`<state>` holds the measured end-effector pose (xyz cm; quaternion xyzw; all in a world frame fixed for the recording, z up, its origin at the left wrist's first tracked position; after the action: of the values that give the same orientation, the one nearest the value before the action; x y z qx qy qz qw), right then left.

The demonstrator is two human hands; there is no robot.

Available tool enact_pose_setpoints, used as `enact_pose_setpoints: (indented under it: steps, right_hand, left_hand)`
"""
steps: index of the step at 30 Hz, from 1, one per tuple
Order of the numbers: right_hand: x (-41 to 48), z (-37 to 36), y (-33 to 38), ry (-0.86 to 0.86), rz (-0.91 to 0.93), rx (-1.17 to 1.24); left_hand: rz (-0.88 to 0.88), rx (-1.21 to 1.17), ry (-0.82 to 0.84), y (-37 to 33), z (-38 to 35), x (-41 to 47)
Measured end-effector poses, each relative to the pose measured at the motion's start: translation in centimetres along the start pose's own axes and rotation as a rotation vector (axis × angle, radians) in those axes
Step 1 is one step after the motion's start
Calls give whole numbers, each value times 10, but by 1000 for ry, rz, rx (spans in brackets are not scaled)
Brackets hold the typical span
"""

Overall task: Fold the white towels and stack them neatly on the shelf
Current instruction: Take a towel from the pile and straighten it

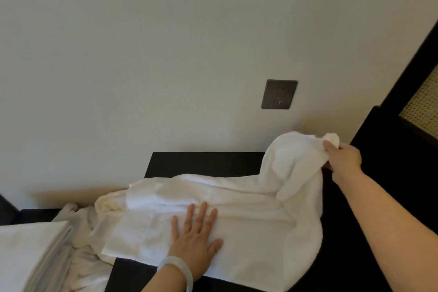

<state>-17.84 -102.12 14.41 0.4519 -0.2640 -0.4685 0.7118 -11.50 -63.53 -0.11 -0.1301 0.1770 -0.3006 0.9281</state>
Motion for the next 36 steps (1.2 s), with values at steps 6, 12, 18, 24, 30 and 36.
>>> enact_pose_setpoints:
  steps: [6, 12, 18, 24, 30, 36]
  right_hand:
    - [2, 15, -82, 201, -194, -271]
    - [-33, 13, -89, 205, -135, -937]
    - [-95, -58, -8, 274, 480, -890]
    - [-87, -116, -38, 307, 412, -1225]
    - [-75, -90, -46, 230, 247, -901]
    - [-158, -70, 79, 72, 700, -284]
  left_hand:
    - [9, -103, -85, 6, 18, 6]
    - [42, -355, -344, 29, 67, -6]
    - [85, -521, -266, 28, 48, -22]
    - [63, -346, -205, 11, 38, -26]
    - [196, -429, -356, 59, 56, -47]
    - [195, -488, -380, 68, 55, -48]
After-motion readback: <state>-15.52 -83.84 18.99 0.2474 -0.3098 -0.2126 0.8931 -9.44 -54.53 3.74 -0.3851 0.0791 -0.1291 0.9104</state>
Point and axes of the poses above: each hand's wrist, its own x-axis towards the middle knuckle, its own z-axis out of the back of the hand, y = z × x, the point moved 10 cm from there along x, towards the middle knuckle, and after that the axes turned 13 degrees about -x, right-handed, at the moved point
